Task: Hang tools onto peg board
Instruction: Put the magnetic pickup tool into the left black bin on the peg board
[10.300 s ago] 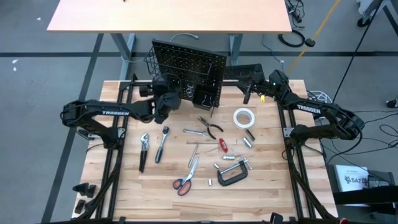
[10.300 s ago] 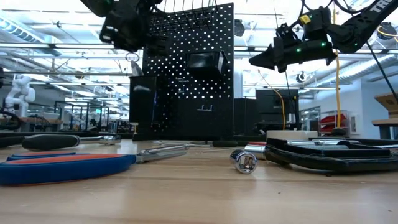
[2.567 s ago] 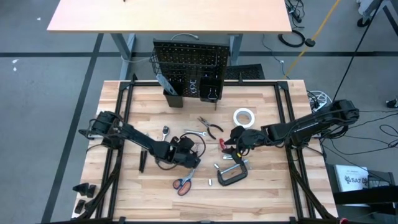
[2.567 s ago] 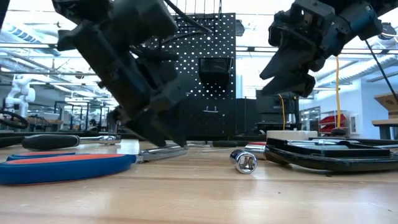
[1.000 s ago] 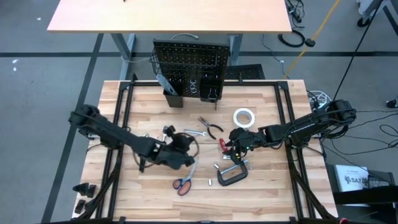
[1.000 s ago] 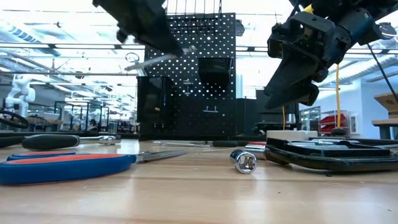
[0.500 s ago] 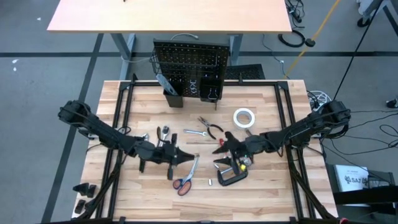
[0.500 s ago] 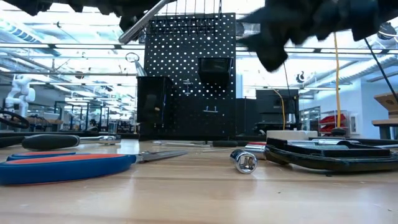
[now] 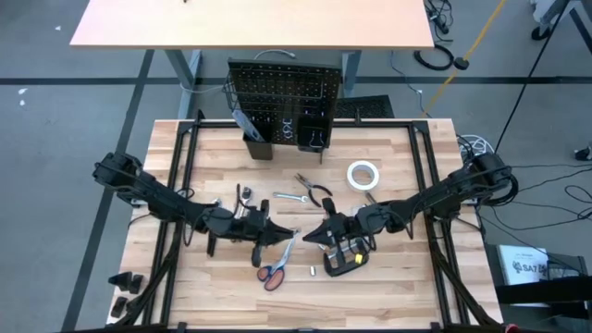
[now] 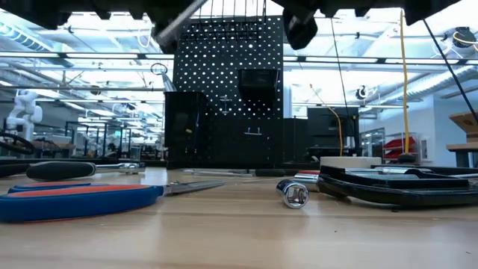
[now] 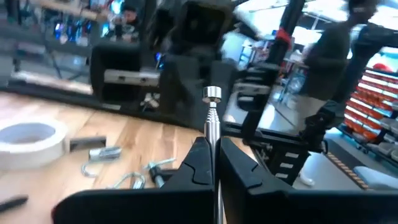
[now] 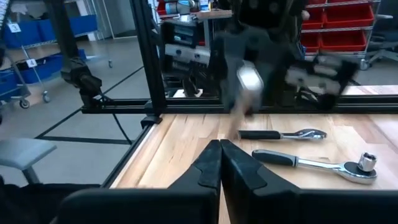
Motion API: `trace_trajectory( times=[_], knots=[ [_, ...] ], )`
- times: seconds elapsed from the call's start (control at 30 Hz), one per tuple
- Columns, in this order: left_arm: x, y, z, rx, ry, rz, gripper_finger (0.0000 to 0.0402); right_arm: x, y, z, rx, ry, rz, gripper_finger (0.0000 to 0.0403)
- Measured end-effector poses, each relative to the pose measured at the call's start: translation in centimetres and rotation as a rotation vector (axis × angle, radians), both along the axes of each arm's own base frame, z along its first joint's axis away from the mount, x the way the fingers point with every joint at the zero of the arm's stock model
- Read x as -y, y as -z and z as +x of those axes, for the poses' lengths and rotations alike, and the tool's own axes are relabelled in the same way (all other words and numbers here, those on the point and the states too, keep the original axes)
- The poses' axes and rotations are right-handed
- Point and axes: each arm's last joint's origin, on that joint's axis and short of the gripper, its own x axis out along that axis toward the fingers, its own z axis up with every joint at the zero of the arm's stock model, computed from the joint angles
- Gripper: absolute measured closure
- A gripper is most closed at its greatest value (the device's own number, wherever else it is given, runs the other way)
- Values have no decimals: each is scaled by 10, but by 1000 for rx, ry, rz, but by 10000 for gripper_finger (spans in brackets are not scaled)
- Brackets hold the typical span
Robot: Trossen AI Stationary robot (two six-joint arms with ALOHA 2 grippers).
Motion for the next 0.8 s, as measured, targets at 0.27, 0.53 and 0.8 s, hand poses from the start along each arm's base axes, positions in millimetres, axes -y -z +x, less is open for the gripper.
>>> trace_trajectory(
  times=[0.27,0.53,0.8],
  knots=[
    [1,5,9,-18,50,3,400,-4,-2,11,-60,21,-46,403],
    [1,7,9,-33,62,7,400,-3,-3,11,-54,22,-46,403],
    [1,8,9,-44,63,11,400,-4,-4,11,-46,21,-44,403]
  ],
)
